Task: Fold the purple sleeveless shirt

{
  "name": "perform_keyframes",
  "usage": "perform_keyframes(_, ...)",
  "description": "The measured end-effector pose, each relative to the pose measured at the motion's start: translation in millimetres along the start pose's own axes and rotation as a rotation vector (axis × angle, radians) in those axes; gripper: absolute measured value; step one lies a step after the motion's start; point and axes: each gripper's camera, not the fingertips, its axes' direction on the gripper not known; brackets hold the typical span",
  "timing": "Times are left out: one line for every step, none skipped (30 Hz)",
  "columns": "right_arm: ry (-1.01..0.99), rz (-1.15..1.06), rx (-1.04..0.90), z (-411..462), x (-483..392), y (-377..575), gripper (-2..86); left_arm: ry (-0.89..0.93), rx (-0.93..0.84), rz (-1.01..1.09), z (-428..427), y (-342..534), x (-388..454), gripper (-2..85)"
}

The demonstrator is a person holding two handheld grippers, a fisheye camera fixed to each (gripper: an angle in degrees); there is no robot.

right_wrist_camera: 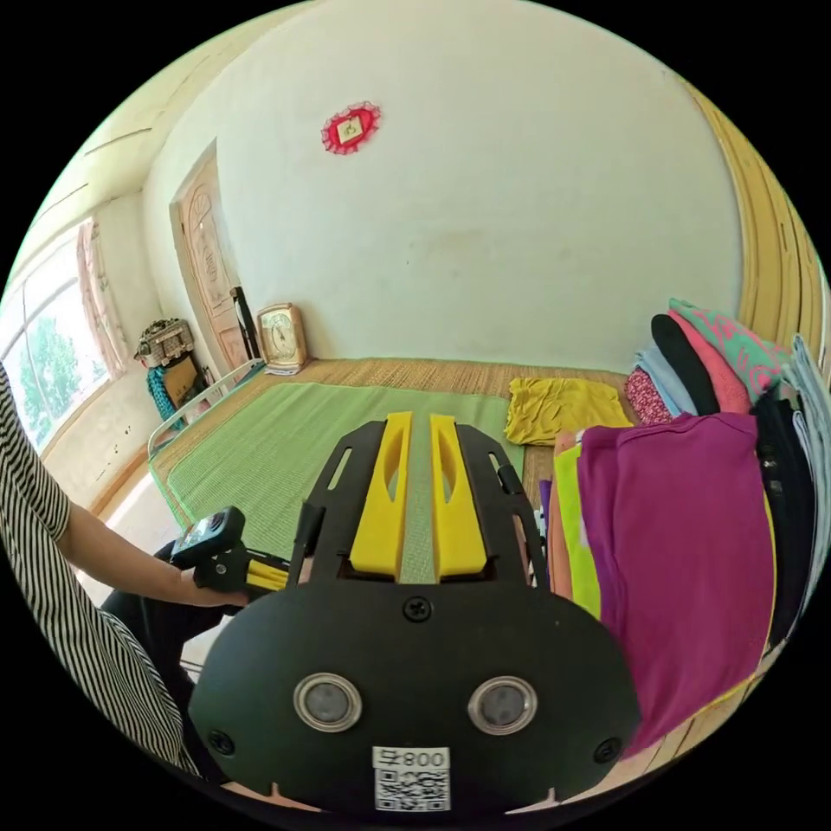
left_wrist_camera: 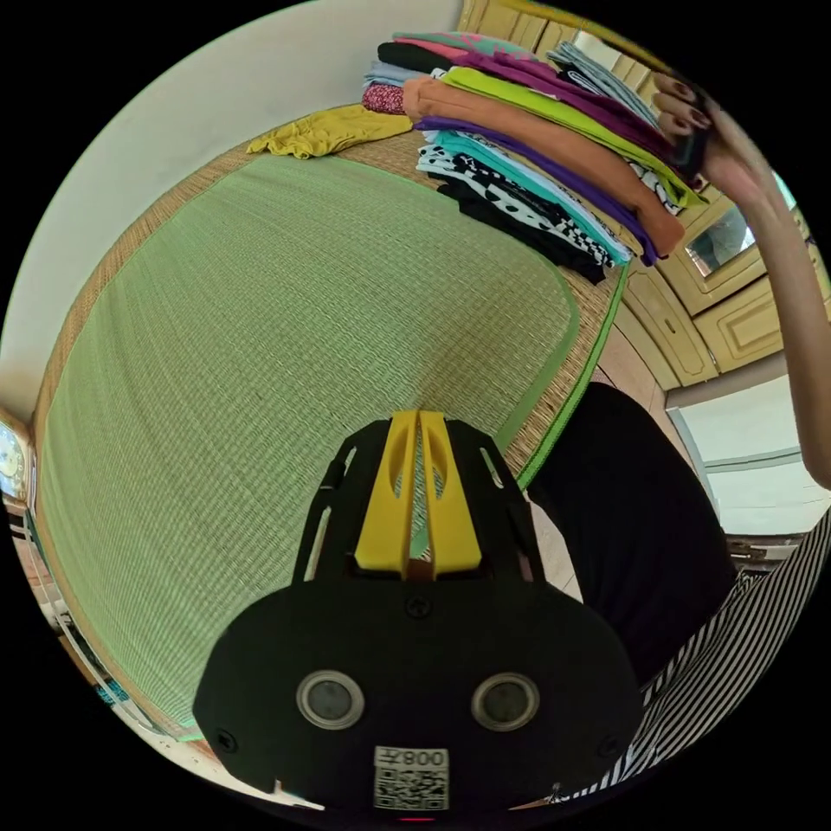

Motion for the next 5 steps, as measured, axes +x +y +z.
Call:
perform_keyframes(0.004,0.007,-0.021,15.6,1.5,-5.0,6.1,0.004,0.019,0.003,-1.6,8.6,-3.9,0.3)
perform_keyframes(0.002,0.030,-0.062,46.8,6.1,-14.9,6.7,0.009,0.038,-0.008,-3.2,17.6,-8.4,0.3)
perform_keyframes(0.002,0.022,-0.097,76.6,9.3,-25.0,6.9,0.013,0.048,-0.016,-3.9,22.1,-10.8,0.3)
perform_keyframes(0.013,0.021,-0.117,92.2,11.5,-30.3,7.0,0.023,0.066,-0.033,-5.5,31.2,-16.2,0.3)
perform_keyframes(0.045,0.026,-0.154,123.4,17.5,-41.1,7.3,0.038,0.080,-0.052,-7.1,39.8,-22.3,0.3)
